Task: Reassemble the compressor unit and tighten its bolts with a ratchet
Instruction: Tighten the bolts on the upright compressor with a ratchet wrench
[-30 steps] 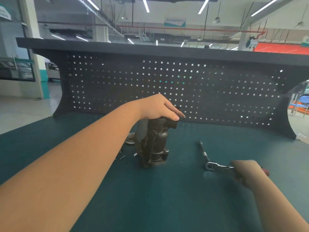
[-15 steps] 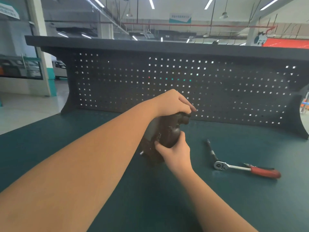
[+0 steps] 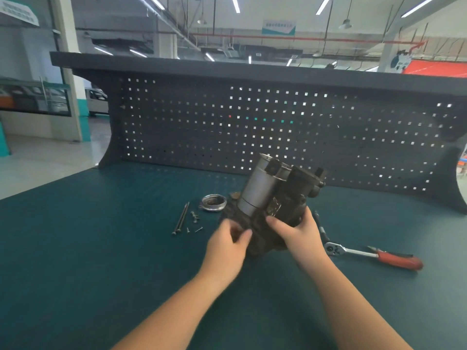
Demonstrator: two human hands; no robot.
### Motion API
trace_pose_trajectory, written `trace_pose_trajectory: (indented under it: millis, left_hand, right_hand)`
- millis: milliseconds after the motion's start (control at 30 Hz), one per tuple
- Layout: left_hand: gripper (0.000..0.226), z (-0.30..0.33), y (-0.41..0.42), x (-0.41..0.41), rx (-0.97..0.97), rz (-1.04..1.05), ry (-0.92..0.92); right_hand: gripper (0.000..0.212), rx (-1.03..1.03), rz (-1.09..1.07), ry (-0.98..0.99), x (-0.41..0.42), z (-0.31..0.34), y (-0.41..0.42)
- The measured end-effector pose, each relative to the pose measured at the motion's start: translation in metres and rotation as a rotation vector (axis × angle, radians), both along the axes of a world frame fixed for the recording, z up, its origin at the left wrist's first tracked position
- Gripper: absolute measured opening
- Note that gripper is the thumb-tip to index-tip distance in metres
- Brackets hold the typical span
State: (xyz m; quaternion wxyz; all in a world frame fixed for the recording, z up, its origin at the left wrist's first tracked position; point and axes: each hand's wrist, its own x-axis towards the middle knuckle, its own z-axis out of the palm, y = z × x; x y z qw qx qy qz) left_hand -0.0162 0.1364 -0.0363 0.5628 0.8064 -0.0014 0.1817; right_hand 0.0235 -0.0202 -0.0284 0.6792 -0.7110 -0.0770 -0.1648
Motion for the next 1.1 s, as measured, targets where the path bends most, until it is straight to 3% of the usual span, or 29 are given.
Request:
trace_pose_trajectory:
  millis: [67, 133, 200, 667, 800, 967, 1100]
  left_hand:
    - [0.012, -0.010, -0.007, 0.001, -0.219, -0.107, 0.190]
    - [0.016, -0.004, -0.014, 0.002, -0.587, -0.238, 0.360]
    - [0.021, -0.001, -0.017, 0.000, -0.718, -0.276, 0.418]
    - [0.030, -0.013, -0.020, -0.001, -0.359, -0.362, 0.284]
    - [0.039, -0.014, -0.016, -0.001, -0.405, -0.376, 0.277]
    - [0.054, -0.003, -0.016, 0.001, -0.345, -0.249, 0.266]
    - [0.054, -0.001, -0.011, -0.001, -0.490, -0.257, 0.327]
  right_hand:
    - [0.051, 0.003, 0.008, 0.003, -0.003, 0.000, -0.002]
    - [0.052, 0.002, 0.011, 0.003, -0.006, -0.001, -0.006]
    - [0.051, 0.010, 0.028, 0.000, -0.009, -0.002, -0.011]
    - [0.049, 0.118, 0.171, 0.003, -0.025, 0.000, -0.022]
    - [0.043, 0.036, 0.223, 0.001, -0.027, 0.005, -0.027]
    - [0.041, -0.081, 0.167, -0.050, -0.029, 0.009, -0.017]
    - [0.043, -0.191, 0.050, -0.105, -0.032, 0.011, -0.002]
